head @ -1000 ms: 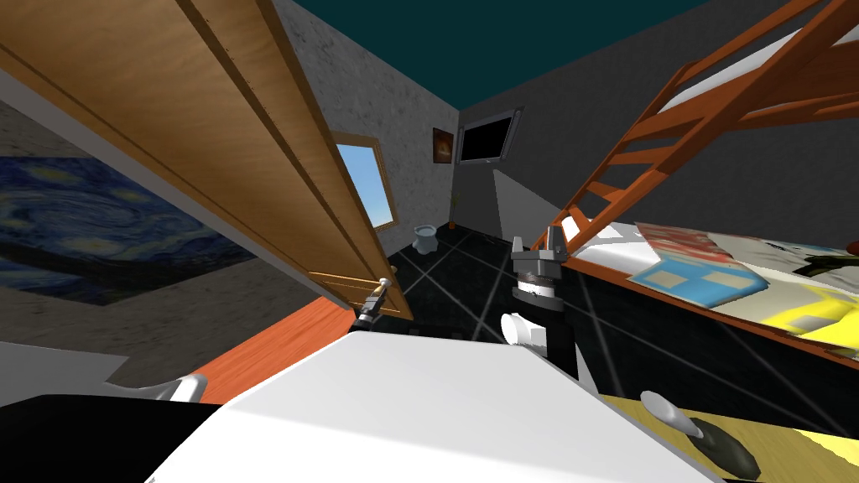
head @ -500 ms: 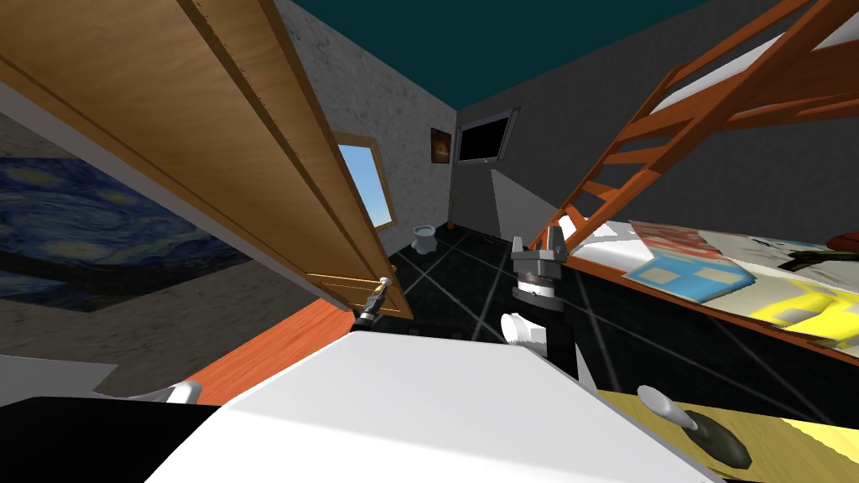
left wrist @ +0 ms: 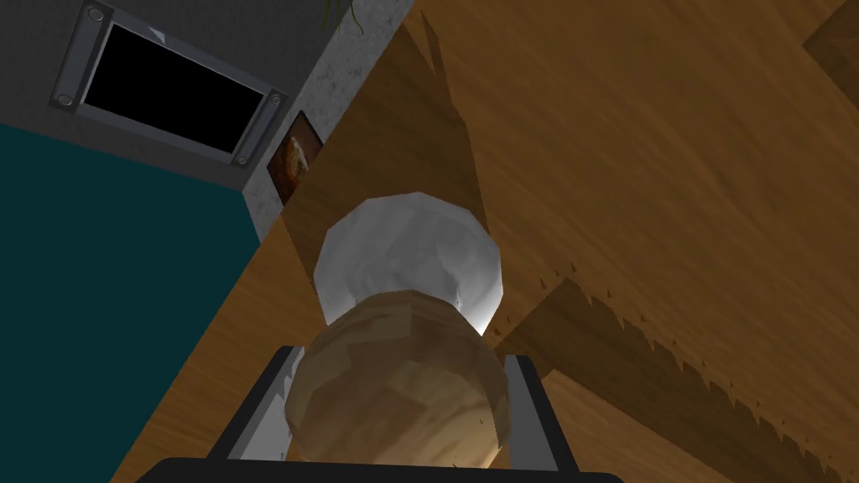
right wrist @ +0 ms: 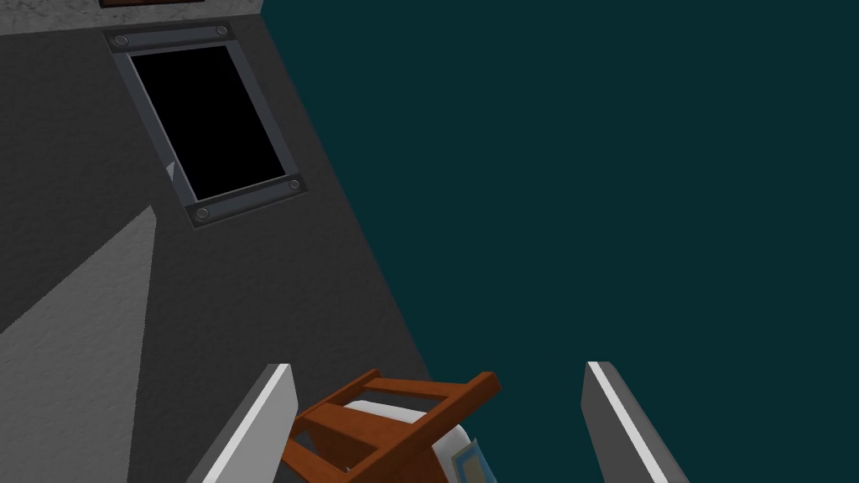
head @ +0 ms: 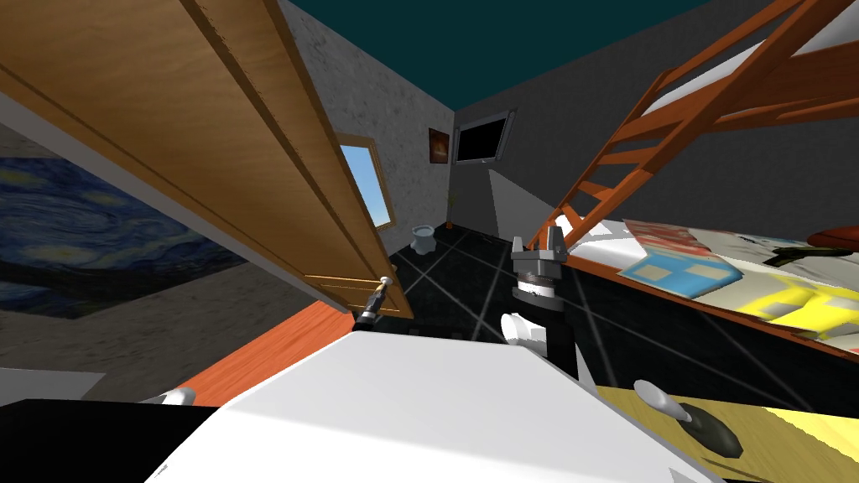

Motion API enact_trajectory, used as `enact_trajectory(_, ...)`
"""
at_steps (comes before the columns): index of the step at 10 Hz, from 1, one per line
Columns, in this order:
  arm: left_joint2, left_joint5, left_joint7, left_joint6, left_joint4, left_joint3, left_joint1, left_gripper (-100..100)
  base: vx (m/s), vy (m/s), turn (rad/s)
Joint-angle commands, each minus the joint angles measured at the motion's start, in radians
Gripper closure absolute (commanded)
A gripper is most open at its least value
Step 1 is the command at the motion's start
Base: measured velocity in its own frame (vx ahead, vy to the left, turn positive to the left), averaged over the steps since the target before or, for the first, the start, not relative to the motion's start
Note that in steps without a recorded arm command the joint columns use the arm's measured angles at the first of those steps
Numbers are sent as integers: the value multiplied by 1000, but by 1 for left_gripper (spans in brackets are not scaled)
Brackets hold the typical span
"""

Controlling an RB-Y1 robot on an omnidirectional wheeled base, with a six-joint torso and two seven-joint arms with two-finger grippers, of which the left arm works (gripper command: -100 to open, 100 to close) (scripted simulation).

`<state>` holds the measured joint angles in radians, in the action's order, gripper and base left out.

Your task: Push the door open

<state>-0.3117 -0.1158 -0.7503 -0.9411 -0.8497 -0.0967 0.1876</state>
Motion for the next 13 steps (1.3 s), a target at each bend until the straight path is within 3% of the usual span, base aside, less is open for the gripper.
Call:
enact_trajectory(1, 2, -16, 50, 0, 0, 6, -9, 100, 4, 16, -34)
enact_trajectory(7, 19, -52, 180, 4, 11, 7, -28, 100, 1, 17, -30)
enact_trajectory(9, 31, -78, 246, 7, 19, 7, -42, 100, -7, 26, -47)
enact_trajectory(13, 43, -105, 341, 11, 27, 8, -57, 100, 4, 18, -28)
